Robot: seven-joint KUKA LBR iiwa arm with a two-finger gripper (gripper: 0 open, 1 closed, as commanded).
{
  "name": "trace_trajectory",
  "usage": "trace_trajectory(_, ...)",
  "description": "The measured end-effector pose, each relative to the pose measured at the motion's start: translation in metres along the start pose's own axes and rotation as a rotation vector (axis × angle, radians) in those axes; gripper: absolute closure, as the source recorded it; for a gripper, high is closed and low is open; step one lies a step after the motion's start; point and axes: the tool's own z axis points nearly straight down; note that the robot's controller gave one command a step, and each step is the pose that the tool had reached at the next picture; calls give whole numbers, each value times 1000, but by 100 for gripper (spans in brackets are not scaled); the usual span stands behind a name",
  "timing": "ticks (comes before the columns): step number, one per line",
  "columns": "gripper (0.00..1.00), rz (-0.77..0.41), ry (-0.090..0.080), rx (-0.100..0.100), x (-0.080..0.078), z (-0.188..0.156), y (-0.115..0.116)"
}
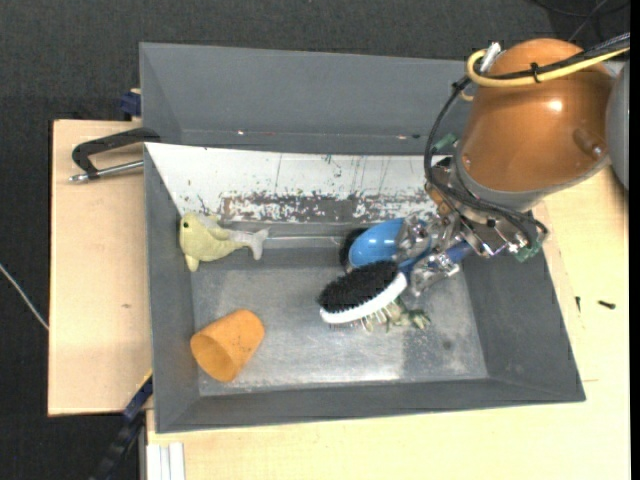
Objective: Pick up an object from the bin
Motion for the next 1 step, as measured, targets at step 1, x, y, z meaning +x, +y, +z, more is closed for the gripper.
trace_trajectory(1,100,-175,-5,-1,-63,-118,10)
